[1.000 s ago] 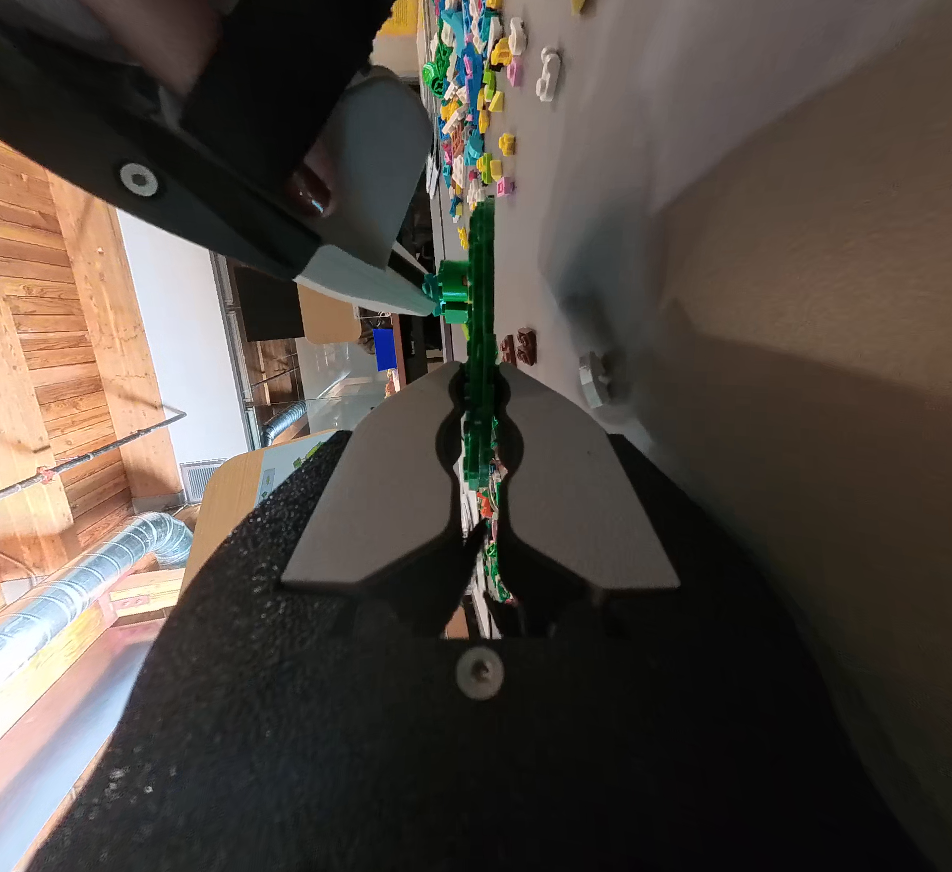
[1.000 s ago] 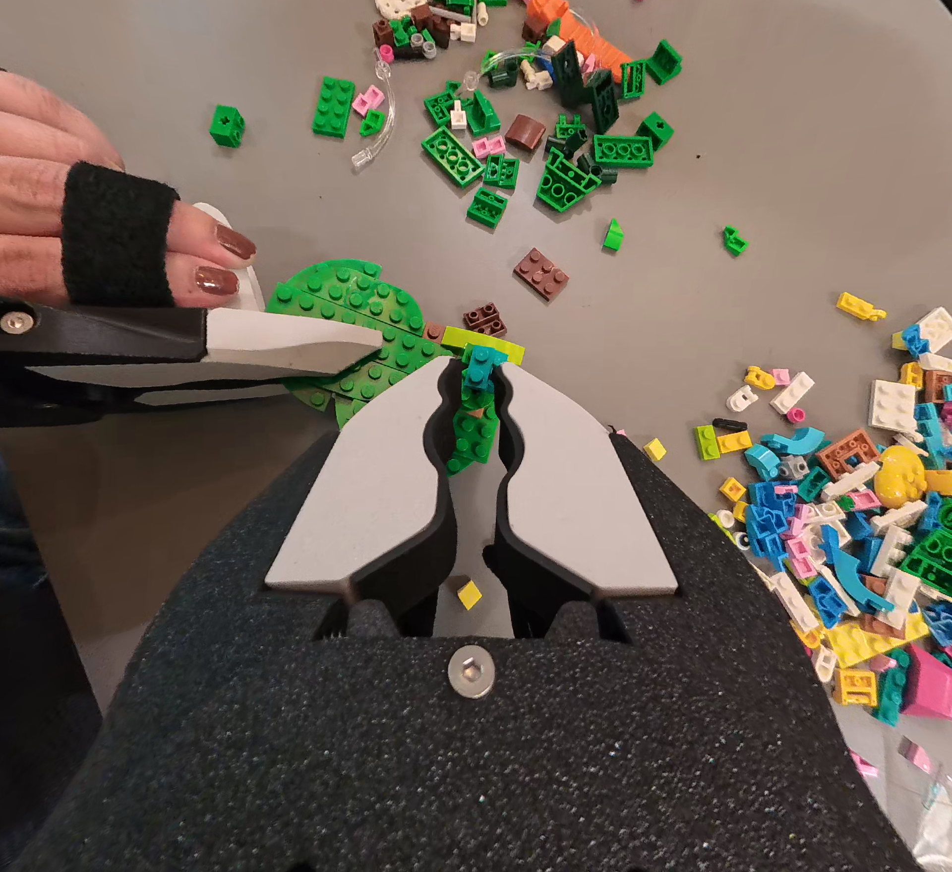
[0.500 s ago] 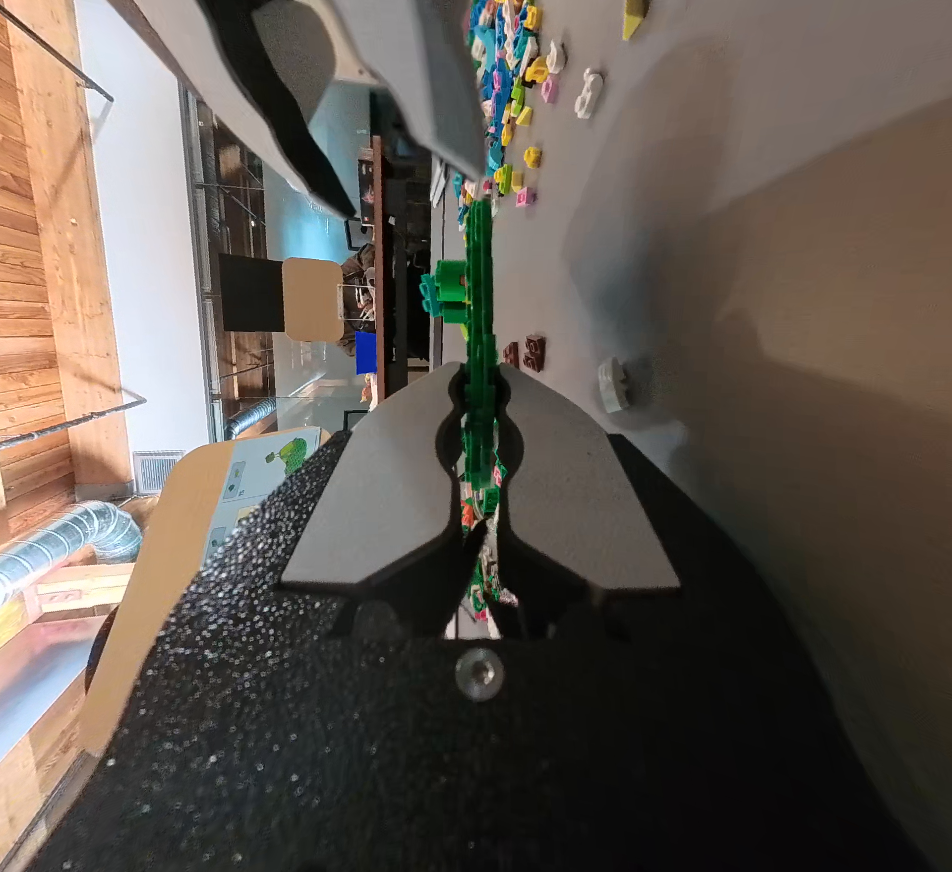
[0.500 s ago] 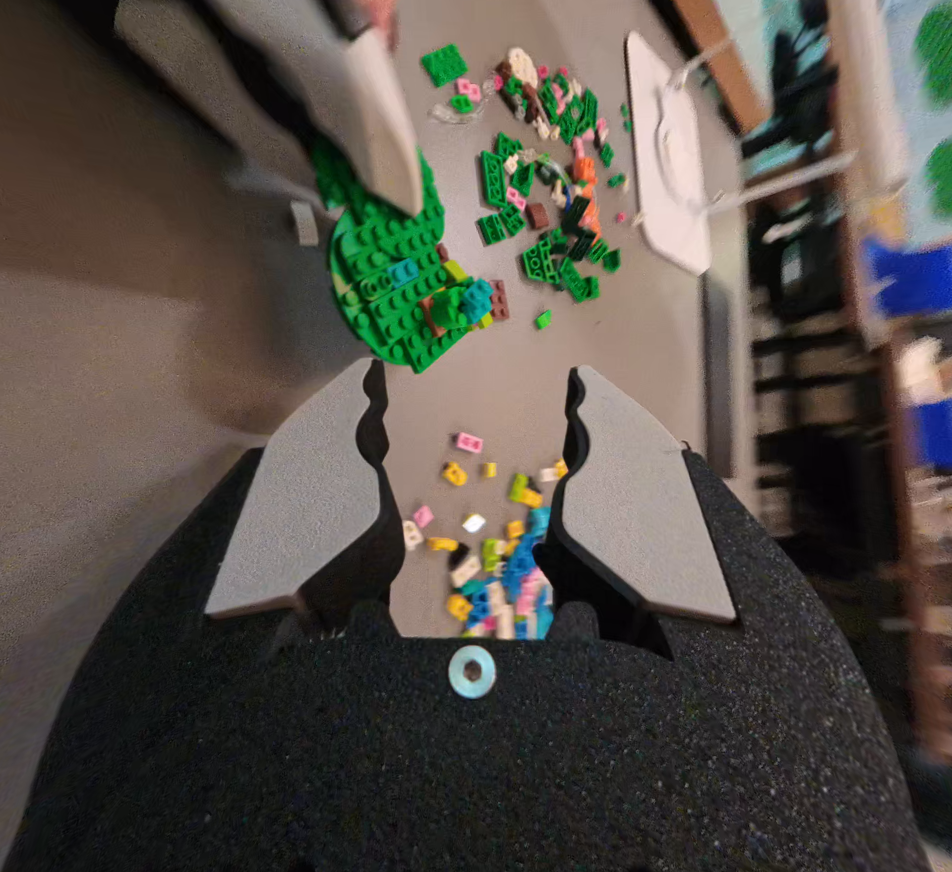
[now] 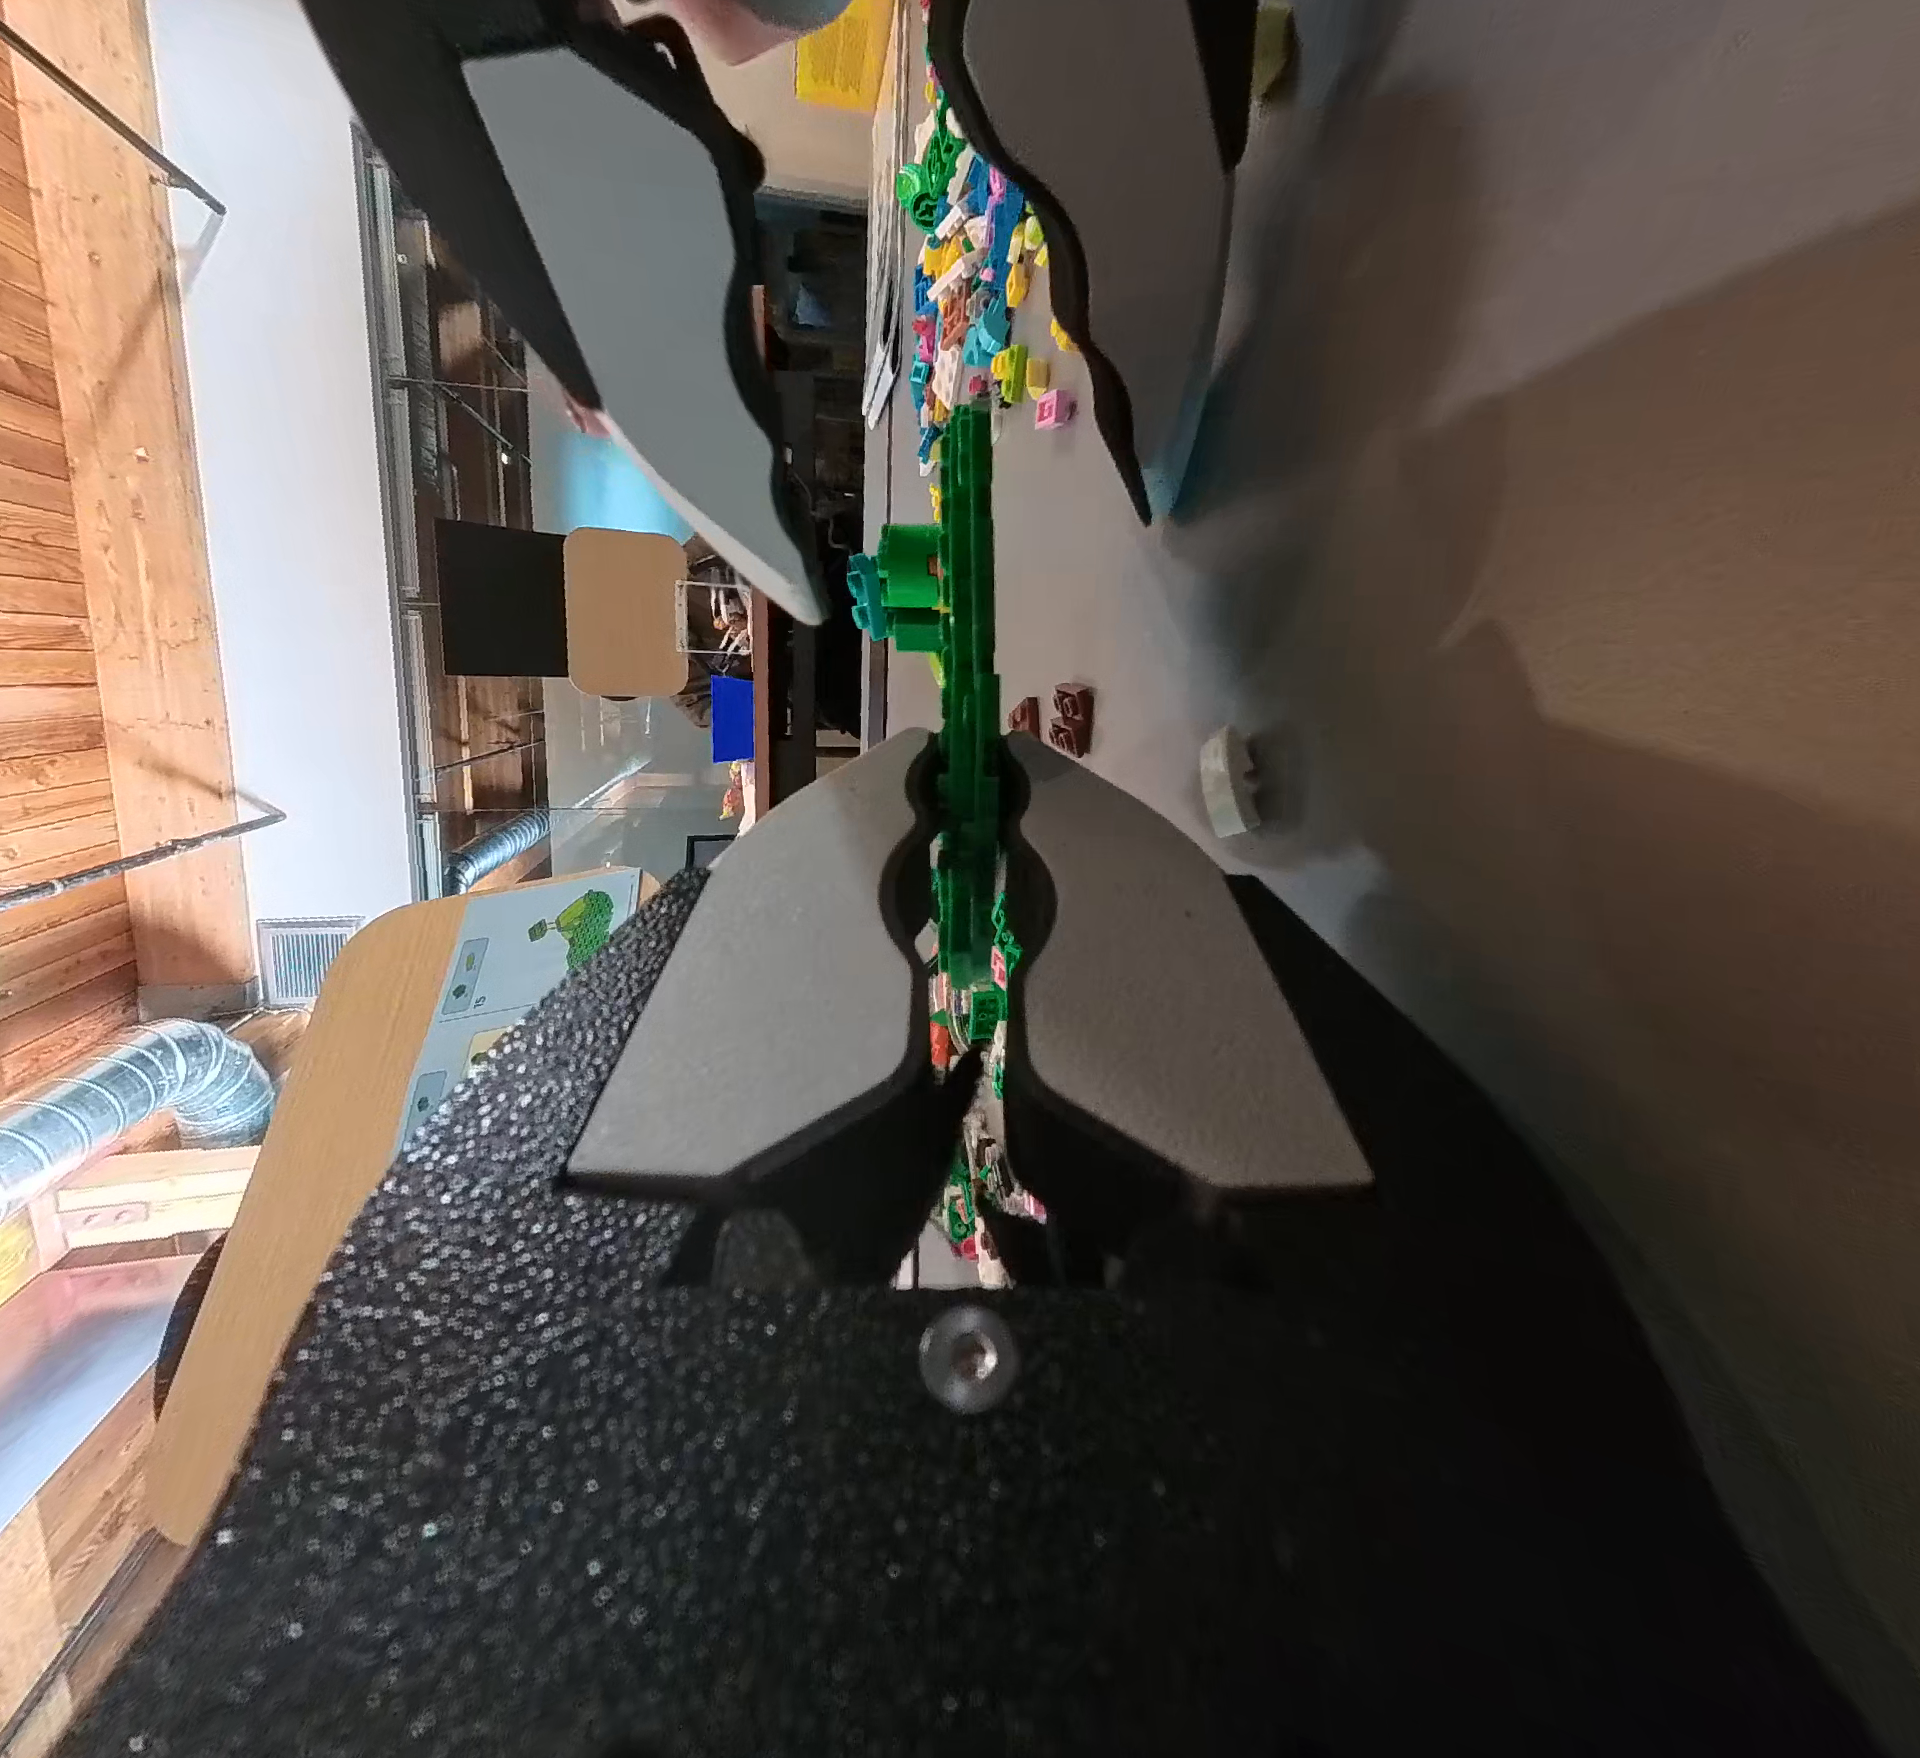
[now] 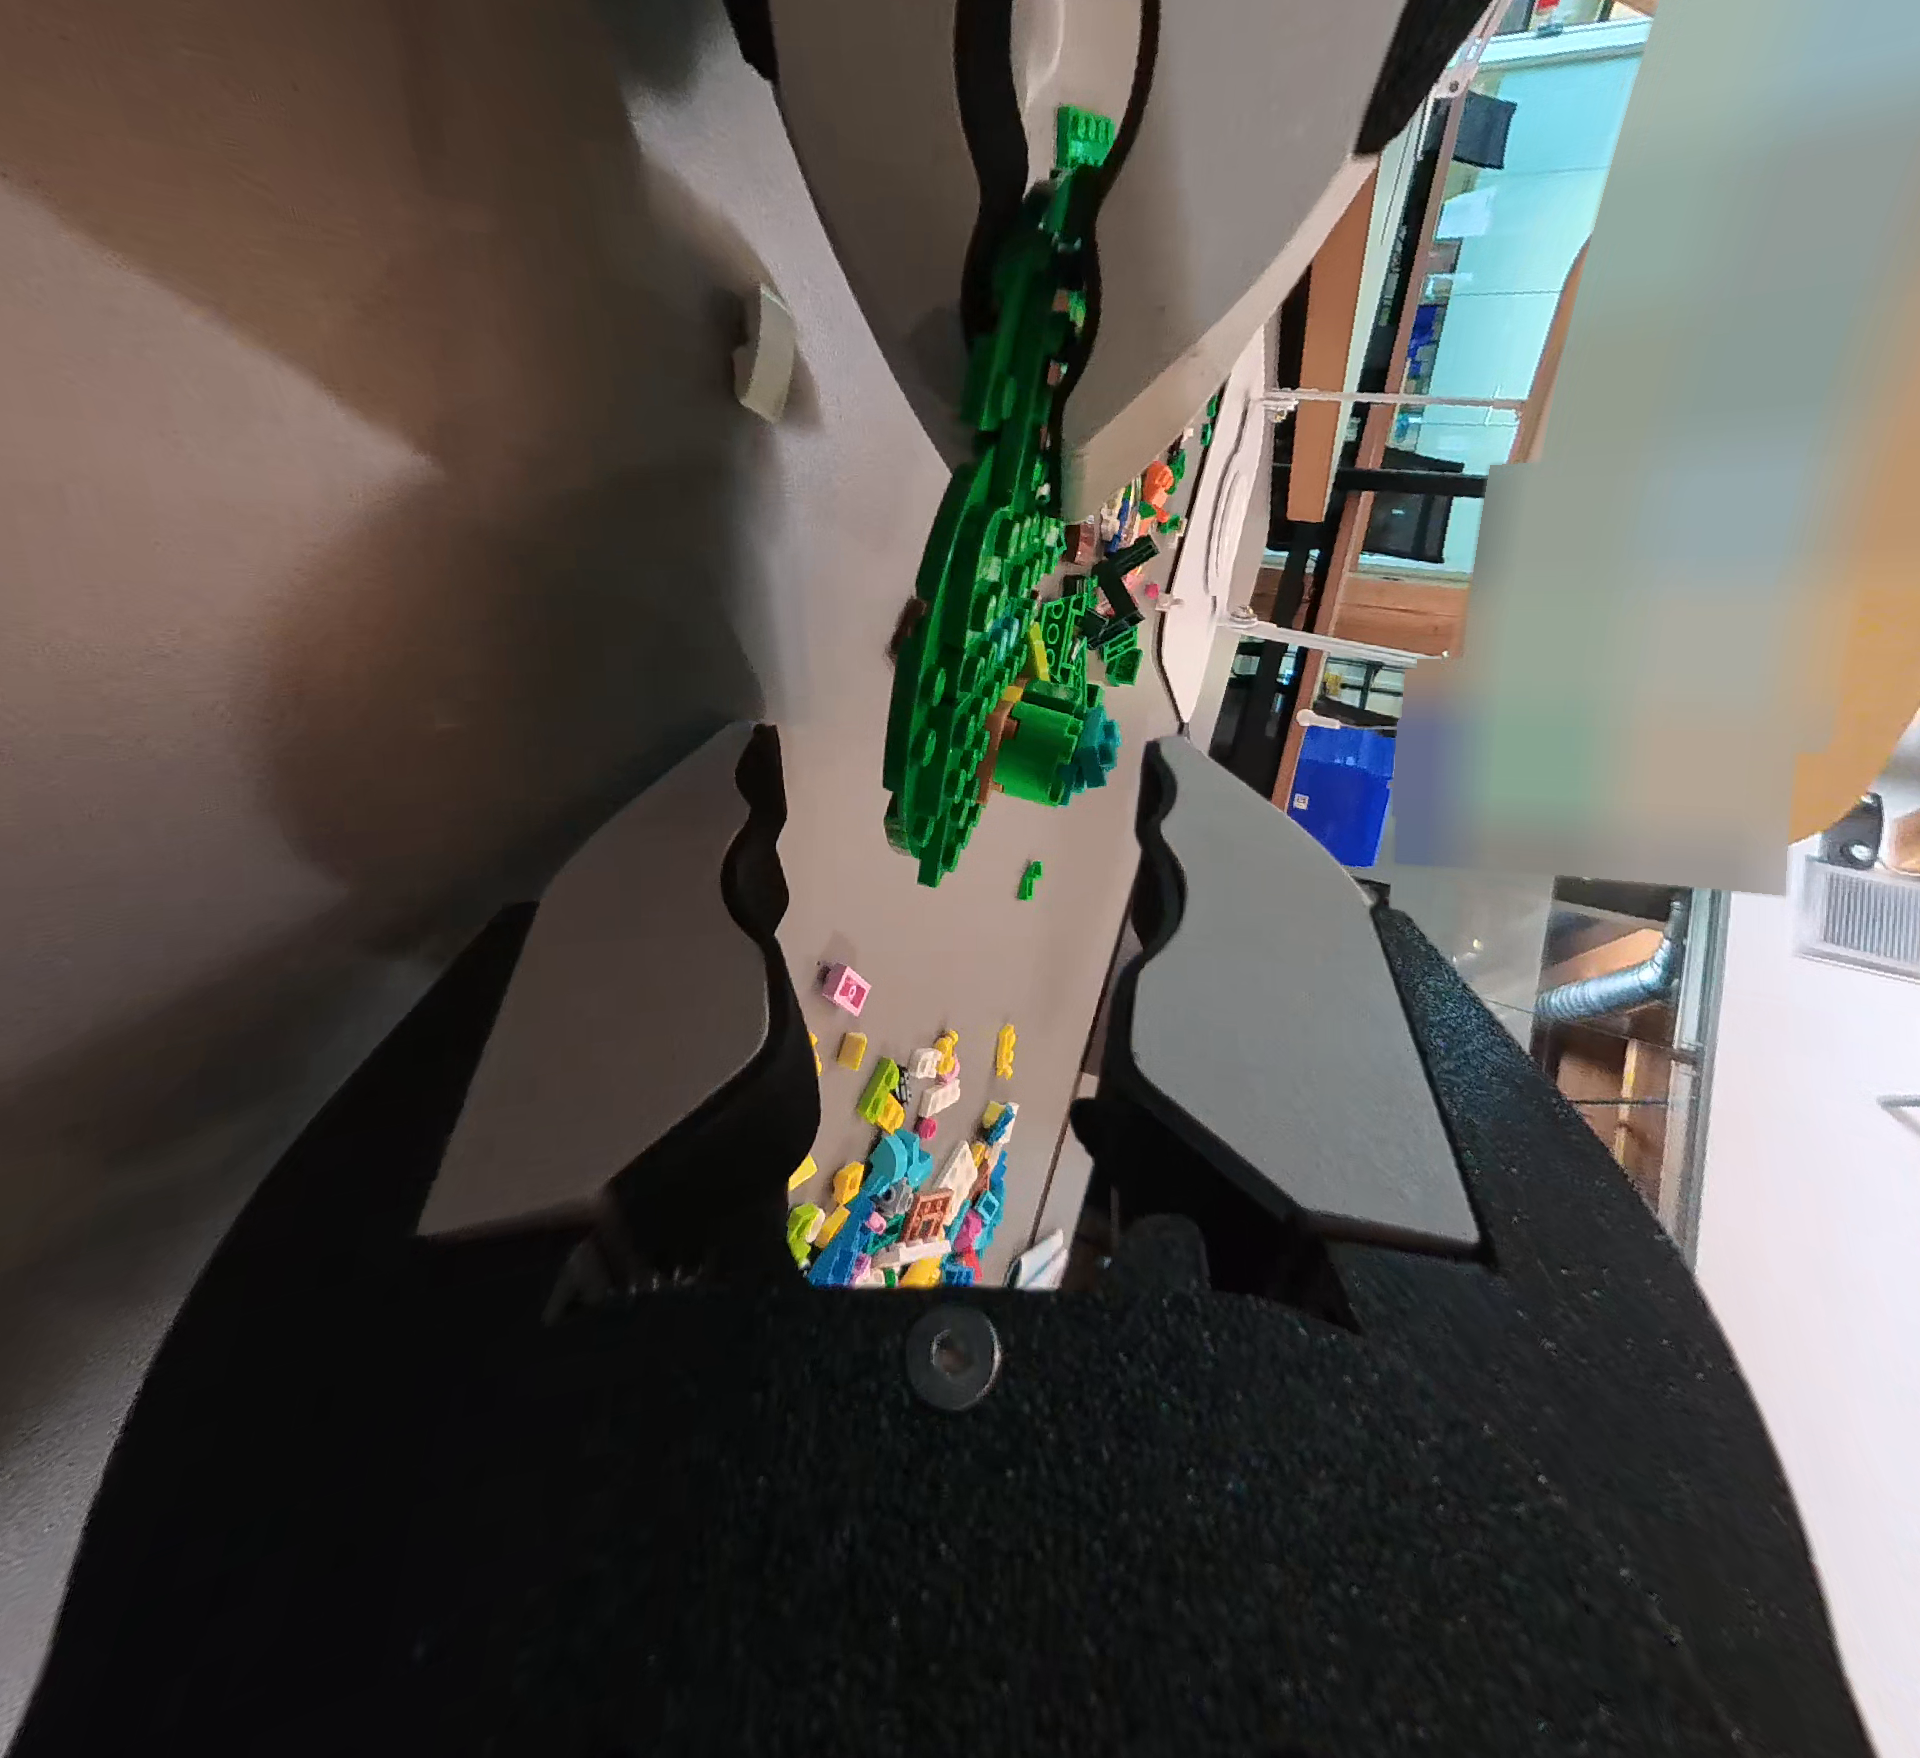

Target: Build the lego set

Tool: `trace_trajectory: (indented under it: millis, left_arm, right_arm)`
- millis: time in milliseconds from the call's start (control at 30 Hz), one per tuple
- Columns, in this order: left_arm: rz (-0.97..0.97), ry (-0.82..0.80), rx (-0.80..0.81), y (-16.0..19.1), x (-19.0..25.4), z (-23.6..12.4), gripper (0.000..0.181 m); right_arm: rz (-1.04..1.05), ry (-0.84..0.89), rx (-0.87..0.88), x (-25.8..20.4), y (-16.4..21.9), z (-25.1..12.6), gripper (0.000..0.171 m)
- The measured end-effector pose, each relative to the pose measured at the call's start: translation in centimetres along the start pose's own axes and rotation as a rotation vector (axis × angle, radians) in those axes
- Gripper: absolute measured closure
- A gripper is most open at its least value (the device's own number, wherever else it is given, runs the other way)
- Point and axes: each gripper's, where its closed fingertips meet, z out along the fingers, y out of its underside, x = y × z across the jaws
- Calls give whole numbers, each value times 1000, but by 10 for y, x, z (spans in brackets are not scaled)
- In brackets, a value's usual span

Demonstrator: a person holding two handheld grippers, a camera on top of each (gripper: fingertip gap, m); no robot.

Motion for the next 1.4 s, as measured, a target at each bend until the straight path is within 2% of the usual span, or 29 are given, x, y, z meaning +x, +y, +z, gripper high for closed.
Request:
trace_trajectory:
  millis: [267,633,1033,1167,1400]
  left_arm:
    - [1,3,5,-1,1,0,173]
    - [14,16,0,-1,3,0,173]
    - [11,30,-2,-1,5,1,173]
    - [2,24,10,-2,3,-1,173]
    - [-14,12,43,-7,-1,-6,173]
  right_arm:
    - [24,-32,8,-4,-4,1,115]
    - [1,-42,-82,-7,-1,2,121]
    - [4,-39,-92,-8,0,3,123]
    - [-9,-5,-88,-4,-1,2,132]
    - [-52,38,-89,0,-2,-3,136]
